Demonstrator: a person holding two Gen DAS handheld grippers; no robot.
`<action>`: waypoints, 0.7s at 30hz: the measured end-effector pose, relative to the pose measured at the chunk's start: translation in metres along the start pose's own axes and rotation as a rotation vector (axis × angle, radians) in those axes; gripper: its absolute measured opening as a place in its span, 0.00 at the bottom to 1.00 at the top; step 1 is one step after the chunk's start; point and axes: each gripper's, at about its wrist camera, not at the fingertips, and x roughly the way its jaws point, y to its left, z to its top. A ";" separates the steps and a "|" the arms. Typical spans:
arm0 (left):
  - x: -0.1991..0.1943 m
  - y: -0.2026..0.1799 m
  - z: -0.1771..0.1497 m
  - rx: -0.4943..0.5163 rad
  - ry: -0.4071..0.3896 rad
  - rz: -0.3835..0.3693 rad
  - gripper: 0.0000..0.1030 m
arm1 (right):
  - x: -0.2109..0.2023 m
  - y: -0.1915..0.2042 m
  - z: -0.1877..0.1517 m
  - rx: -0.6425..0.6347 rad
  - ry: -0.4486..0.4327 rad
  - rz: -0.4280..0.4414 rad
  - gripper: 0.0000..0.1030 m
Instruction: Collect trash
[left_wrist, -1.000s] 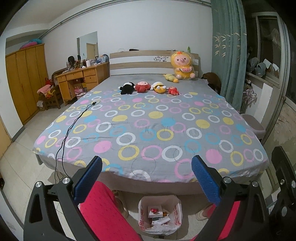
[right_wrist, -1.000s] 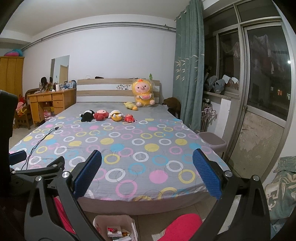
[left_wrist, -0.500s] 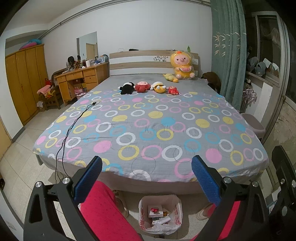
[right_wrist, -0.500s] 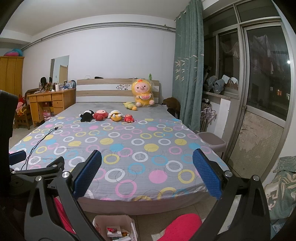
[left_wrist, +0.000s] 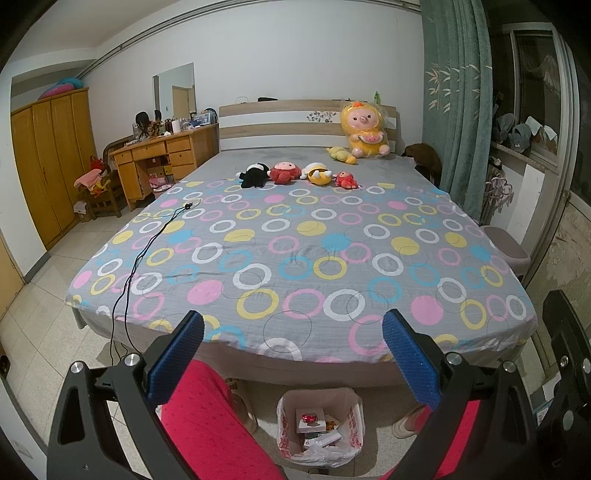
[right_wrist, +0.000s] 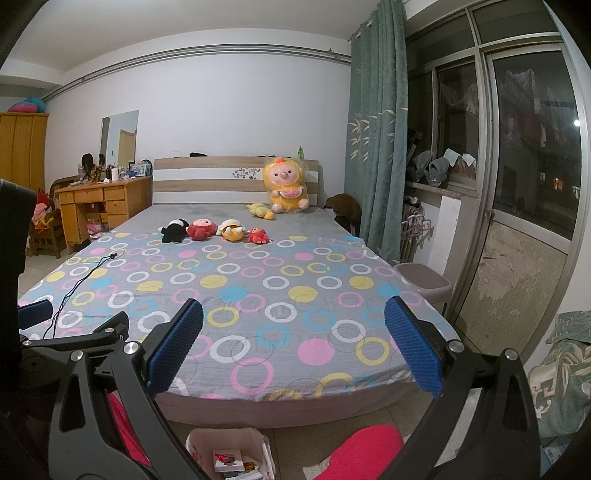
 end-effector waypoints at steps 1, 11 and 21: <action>0.000 0.000 0.000 0.001 0.001 0.000 0.92 | 0.000 0.000 0.000 0.000 0.000 -0.001 0.93; 0.000 -0.001 0.000 0.000 0.000 0.002 0.92 | -0.001 0.000 0.000 -0.001 -0.001 -0.003 0.94; -0.002 0.010 0.001 0.015 -0.013 0.005 0.92 | -0.001 0.001 -0.002 0.004 0.001 0.001 0.93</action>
